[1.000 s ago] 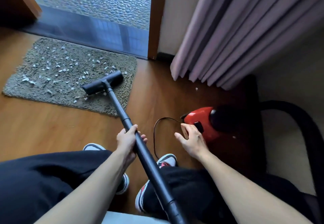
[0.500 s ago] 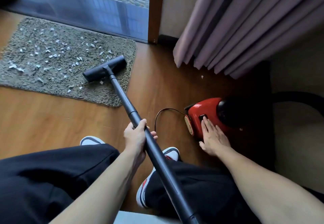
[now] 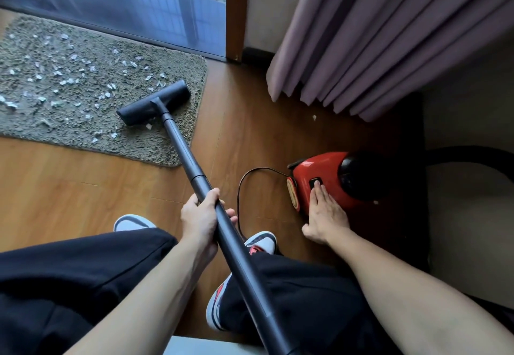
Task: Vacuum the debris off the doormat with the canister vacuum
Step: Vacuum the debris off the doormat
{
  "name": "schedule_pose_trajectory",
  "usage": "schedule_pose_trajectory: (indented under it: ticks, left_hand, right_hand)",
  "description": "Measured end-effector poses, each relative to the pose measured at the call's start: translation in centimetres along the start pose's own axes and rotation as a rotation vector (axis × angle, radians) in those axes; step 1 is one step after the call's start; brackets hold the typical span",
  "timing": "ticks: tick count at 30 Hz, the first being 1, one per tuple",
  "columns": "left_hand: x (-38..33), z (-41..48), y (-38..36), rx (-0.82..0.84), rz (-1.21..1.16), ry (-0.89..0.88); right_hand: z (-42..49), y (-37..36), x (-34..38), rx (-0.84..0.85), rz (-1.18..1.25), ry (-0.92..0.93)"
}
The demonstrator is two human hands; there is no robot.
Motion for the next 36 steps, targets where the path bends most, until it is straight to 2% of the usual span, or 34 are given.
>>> schedule_pose_trajectory:
  ticks: [3,5,7,9,12,14,16,23,28,36]
  left_hand:
    - [0.0,0.0,0.1,0.000,0.002,0.010]
    - [0.1,-0.1,-0.1,0.008,-0.010,0.019]
    - [0.1,-0.3,0.0,0.011,-0.032,0.026]
    - [-0.1,-0.4,0.3,0.011,-0.054,0.033]
    - [-0.9,-0.3,1.6,-0.019,-0.025,0.016]
    - [-1.9,-0.1,2.8,-0.052,0.001,-0.005]
    - [-2.9,0.1,4.1,-0.076,-0.022,-0.013]
    - [-5.3,1.6,7.2,-0.045,-0.121,-0.011]
    - [-6.2,3.0,7.9,0.030,-0.234,0.002]
    - [-6.8,3.6,8.3,0.047,-0.247,0.023]
  right_hand:
    - [-0.6,0.9,0.4,0.008,-0.031,-0.032]
    - [-1.7,2.7,1.9,0.012,0.068,-0.038]
    - [-2.9,4.8,4.3,0.026,0.276,-0.007]
    - [-5.3,7.1,7.4,0.077,0.624,0.041]
    - [-11.3,8.7,12.6,0.359,1.187,0.097]
    - [-15.5,9.1,16.0,0.548,1.364,0.163]
    - [-17.8,9.5,18.7,0.649,1.481,0.224]
    - [-18.1,11.2,23.2,0.494,1.542,0.270]
    - [-18.0,11.6,24.8,0.484,1.545,0.229]
    - [-18.4,12.2,25.8,0.461,1.526,0.246]
Point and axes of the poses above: each hand's wrist, its own z-axis towards the middle knuckle, its own y-axis out of the back of the hand, x = y × z, the point moved 6 cm from there along z, towards the middle knuckle, and after that the axes turned 4 degrees about x, right-handed, at the moved point
